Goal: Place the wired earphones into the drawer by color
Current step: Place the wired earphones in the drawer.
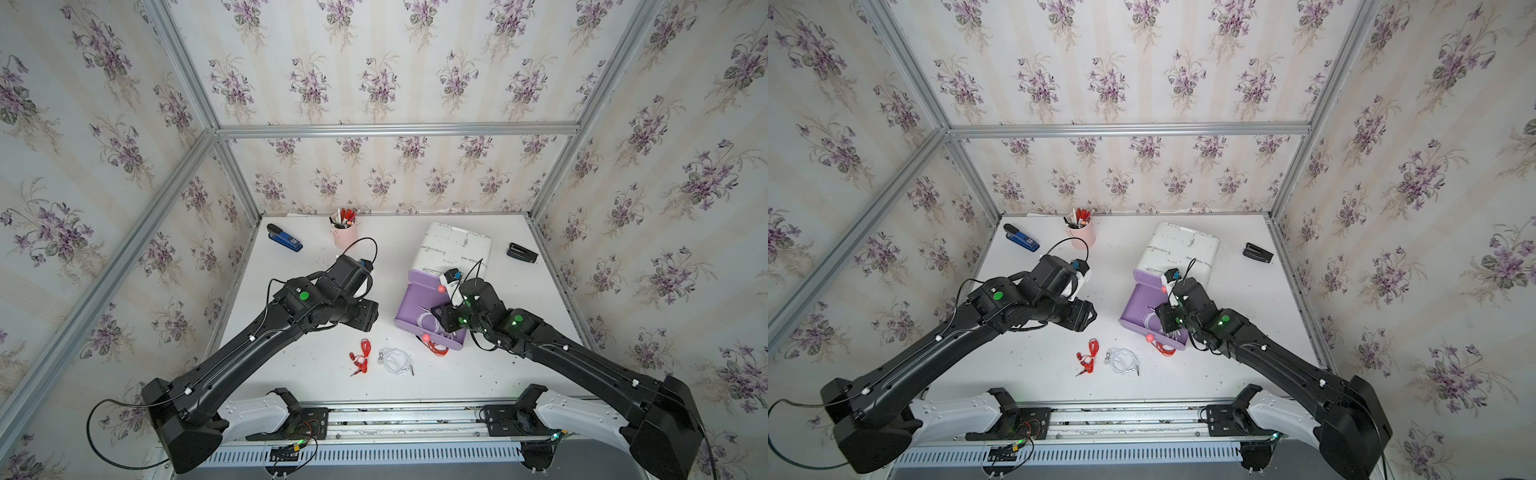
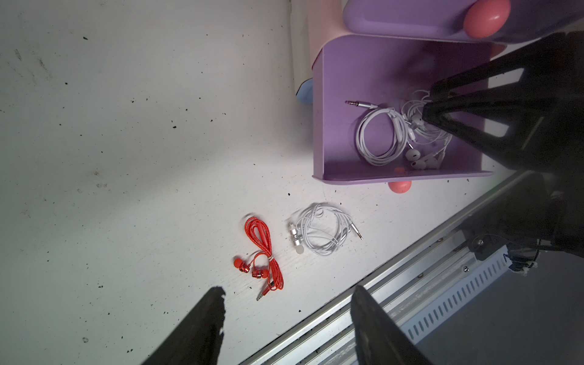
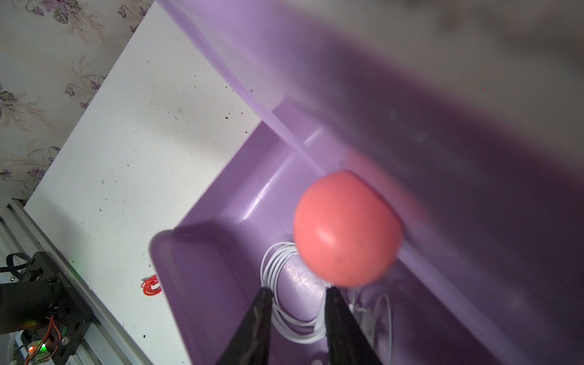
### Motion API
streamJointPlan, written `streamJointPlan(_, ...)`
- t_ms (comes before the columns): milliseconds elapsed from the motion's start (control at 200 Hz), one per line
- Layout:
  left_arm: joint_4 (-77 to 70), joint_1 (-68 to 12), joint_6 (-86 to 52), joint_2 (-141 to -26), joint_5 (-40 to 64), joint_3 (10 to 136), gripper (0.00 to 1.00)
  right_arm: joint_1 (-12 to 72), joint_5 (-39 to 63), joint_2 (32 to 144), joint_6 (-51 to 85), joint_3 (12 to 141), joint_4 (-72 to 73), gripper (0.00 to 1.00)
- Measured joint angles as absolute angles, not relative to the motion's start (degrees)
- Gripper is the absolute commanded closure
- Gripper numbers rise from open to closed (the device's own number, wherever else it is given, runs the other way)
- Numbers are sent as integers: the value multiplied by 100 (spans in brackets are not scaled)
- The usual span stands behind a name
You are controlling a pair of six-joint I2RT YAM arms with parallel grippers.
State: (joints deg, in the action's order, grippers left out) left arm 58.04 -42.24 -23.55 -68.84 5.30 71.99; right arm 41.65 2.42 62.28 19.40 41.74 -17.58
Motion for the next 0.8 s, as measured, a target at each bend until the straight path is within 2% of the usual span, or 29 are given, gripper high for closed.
streamJointPlan(175,5693,-4215,-2357,-6761,869,6930,33,4163,222,6077,1935,4416,-1865,64)
streamJointPlan(325,5186,-4263,-2512,-6300,1549,6060,32,4163,220,5887,1933,4672,-1999,63)
streamJointPlan(480,4344,-4851,-3068,-5872,2082,4958,31,4163,217,5699,1938,4866,-2093,62)
streamJointPlan(604,3883,-5520,-3413,-6027,1914,4641,31,4160,200,5629,1962,4967,-2141,62)
streamJointPlan(799,3837,-6438,-3551,-7039,788,4803,32,4160,224,5424,2082,4917,-2246,62)
